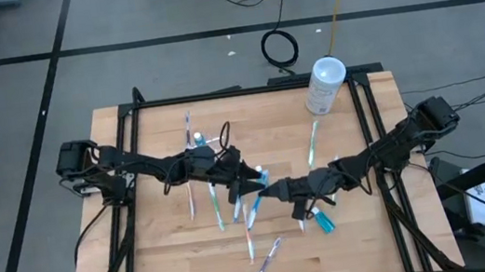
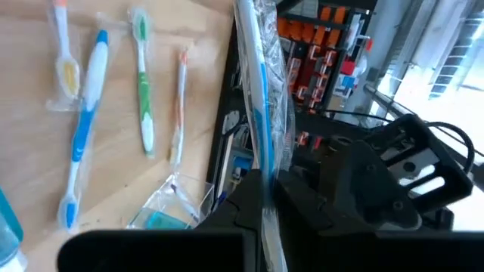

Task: Pick & Place toothbrushing station
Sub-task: Put the top blue toothbrush into the right compartment of the transparent organizer

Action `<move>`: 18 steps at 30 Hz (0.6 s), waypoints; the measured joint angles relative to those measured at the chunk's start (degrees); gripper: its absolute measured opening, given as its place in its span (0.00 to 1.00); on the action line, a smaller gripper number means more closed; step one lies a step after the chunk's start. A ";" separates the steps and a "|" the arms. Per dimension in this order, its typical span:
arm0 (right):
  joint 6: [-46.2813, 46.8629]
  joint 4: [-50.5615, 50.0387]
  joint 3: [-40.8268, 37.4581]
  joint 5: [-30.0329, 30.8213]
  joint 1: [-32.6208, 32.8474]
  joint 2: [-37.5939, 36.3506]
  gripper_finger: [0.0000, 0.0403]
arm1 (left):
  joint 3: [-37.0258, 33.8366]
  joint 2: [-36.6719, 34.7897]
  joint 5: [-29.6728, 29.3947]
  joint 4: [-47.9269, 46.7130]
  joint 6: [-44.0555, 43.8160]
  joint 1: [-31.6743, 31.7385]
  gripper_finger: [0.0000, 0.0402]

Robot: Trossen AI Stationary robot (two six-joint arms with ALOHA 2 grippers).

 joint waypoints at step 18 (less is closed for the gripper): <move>-1.97 1.05 0.00 0.29 -0.04 0.00 0.05 | 0.00 0.00 0.63 0.10 -0.89 -0.02 0.21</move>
